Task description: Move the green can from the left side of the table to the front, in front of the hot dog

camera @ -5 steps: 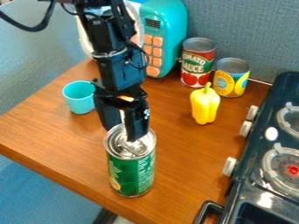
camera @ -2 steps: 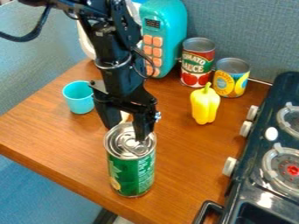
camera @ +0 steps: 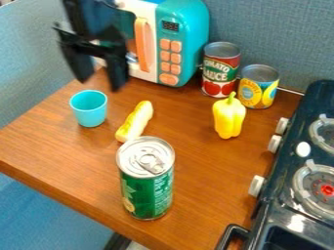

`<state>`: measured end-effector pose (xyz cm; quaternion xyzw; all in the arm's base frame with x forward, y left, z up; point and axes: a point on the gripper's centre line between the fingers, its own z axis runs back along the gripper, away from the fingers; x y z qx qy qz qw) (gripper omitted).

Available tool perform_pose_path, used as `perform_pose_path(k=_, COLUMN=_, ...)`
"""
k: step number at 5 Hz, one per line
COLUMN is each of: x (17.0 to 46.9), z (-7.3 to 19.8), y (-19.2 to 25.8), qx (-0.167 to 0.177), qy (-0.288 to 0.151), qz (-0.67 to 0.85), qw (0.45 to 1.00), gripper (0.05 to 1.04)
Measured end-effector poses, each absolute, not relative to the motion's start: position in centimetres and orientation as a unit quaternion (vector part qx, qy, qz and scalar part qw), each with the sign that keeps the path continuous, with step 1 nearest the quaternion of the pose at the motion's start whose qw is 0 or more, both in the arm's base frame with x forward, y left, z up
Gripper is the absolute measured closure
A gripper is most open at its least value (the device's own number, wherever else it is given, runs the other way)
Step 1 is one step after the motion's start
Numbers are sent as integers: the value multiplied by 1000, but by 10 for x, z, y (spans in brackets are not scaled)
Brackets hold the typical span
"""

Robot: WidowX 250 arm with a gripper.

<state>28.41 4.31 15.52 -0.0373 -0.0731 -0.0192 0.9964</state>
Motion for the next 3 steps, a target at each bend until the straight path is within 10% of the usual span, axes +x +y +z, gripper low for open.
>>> perform_pose_path(k=3, x=274, z=134, y=137, qx=11, qy=-2, qz=-18, qw=1000, gripper=83)
